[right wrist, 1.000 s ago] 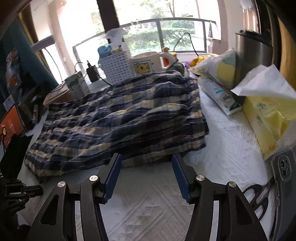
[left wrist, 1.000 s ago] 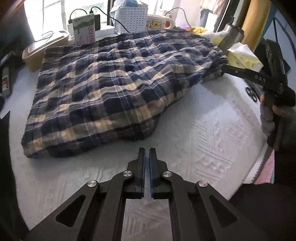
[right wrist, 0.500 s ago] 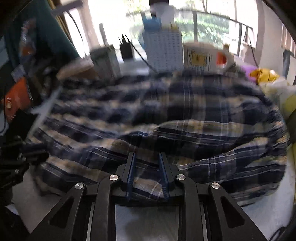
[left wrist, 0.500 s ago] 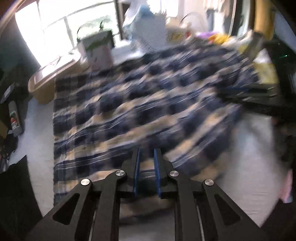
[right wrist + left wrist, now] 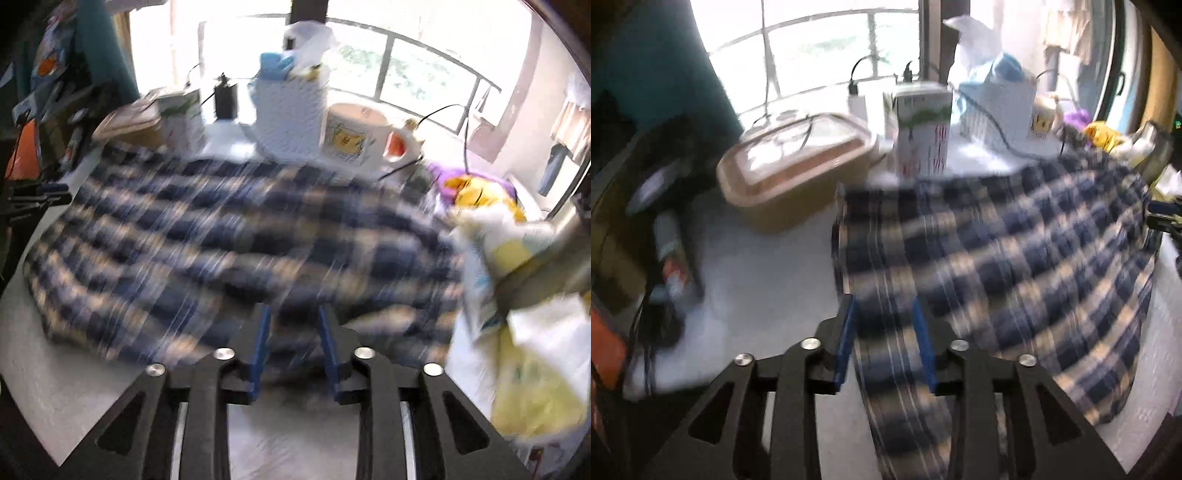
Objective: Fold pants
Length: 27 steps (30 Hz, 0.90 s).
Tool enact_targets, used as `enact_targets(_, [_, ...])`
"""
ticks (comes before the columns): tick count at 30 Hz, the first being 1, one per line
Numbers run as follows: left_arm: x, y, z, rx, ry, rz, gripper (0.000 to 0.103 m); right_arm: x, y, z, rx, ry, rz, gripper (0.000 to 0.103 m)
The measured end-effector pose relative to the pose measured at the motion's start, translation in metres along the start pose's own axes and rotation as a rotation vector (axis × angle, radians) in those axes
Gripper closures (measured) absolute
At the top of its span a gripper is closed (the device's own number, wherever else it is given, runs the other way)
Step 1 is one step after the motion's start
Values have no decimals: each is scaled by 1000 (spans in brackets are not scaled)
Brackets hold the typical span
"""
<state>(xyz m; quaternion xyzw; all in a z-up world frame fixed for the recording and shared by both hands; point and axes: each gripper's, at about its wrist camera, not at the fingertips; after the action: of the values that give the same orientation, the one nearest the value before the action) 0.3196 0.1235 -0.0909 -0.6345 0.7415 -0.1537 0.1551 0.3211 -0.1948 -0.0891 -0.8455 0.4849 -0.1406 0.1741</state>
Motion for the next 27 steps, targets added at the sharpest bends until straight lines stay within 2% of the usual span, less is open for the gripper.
enact_targets(1, [-4, -9, 3, 7, 12, 4, 68, 5, -11, 2, 6, 4, 12, 42])
enact_targets(4, [-7, -38, 17, 13, 72, 14, 68, 12, -48, 11, 11, -42, 36, 41])
enact_targets(6, [-4, -53, 27, 13, 72, 23, 68, 3, -71, 16, 30, -70, 0, 48])
enact_targets(7, [-4, -57, 31, 3, 49, 22, 68, -5, -82, 20, 30, -88, -22, 56])
enact_targets(9, [-6, -70, 49, -39, -48, -10, 68, -18, -99, 32, 6, -108, -59, 60])
enact_targets(10, [-8, -74, 55, -44, -71, -21, 68, -25, -106, 40, -10, -122, -81, 72])
enact_targets(11, [-10, -76, 59, -48, -80, -30, 68, -33, -113, 50, -33, -135, -95, 76])
enact_targets(15, [-22, -82, 72, -56, -89, -61, 68, -40, -132, 100, -173, -150, -82, 76])
enact_targets(19, [-32, -84, 75, -42, -99, -74, 66, -31, -154, 103, -181, -177, -24, 76])
enact_targets(22, [-34, -83, 72, -36, -109, -78, 66, -28, -168, 104, -170, -160, 14, 76])
enact_targets(27, [-32, -65, 38, 12, -135, -81, 66, -19, -177, 95, -124, -129, 99, 76])
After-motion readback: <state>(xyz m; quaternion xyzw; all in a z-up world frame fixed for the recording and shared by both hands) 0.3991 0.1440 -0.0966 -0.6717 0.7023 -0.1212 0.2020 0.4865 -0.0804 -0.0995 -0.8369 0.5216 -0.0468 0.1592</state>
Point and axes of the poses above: each gripper's, at about its wrist camera, not at the fingertips, and z roughly the way its jaws point, x to its right, y to its underside, and after that the axes turned 14 degrees about -x, right-handed
